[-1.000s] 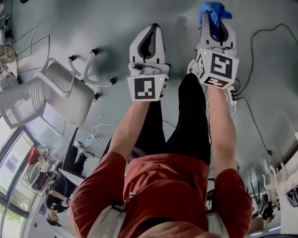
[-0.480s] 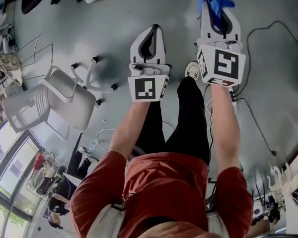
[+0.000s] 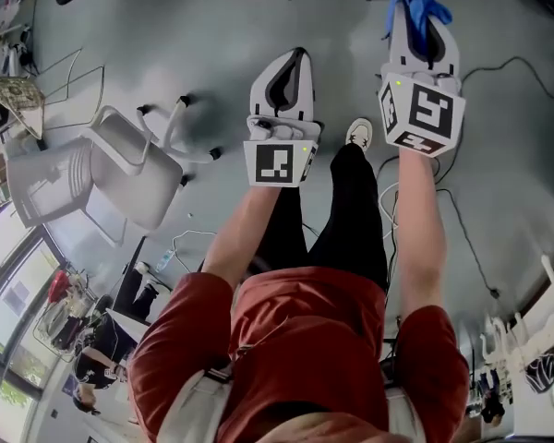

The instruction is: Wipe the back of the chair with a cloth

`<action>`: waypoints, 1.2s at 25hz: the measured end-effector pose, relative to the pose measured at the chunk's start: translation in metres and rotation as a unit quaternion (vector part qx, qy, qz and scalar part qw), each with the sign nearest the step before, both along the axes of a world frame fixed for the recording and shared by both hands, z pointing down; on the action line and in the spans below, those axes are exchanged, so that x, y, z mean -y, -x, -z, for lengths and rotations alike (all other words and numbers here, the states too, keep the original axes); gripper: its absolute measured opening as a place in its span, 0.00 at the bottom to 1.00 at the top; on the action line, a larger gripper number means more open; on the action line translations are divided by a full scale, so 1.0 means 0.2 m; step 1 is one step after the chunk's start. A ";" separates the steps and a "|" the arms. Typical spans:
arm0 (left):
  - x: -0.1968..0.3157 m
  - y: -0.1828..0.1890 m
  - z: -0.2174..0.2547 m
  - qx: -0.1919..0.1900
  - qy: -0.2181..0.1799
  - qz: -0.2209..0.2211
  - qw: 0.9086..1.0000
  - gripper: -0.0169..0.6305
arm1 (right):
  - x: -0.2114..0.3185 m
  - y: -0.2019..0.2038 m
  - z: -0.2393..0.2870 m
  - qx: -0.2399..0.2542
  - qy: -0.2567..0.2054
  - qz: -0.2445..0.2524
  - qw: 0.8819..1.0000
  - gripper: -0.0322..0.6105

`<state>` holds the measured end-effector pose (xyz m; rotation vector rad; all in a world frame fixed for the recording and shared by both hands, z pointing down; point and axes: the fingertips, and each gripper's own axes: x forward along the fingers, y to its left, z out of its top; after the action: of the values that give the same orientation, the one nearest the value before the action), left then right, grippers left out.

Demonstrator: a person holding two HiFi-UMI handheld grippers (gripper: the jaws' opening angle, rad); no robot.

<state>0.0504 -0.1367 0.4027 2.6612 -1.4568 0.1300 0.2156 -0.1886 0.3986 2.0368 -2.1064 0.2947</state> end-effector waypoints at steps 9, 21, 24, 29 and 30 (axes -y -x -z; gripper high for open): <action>-0.03 0.30 0.19 0.040 -0.004 0.007 0.999 0.05 | 0.02 0.30 0.07 0.009 0.026 0.012 1.000 0.14; -0.15 0.92 0.26 0.038 0.043 0.070 0.996 0.05 | 0.15 0.99 0.11 0.002 0.049 0.087 0.995 0.14; -0.20 1.03 0.31 0.036 0.052 0.075 0.995 0.05 | 0.15 1.07 0.07 0.014 0.068 0.072 0.995 0.14; -0.19 1.13 0.40 0.039 0.039 0.080 0.995 0.05 | 0.19 1.12 0.05 0.005 0.072 0.061 0.996 0.14; -0.19 1.13 0.43 0.037 0.035 0.080 0.996 0.05 | 0.19 1.12 0.05 0.005 0.074 0.060 0.995 0.14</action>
<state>-0.1762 -0.0985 0.3170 2.4982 -1.6481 0.2624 -0.0081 -0.2268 0.3889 1.8223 -2.1339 0.4281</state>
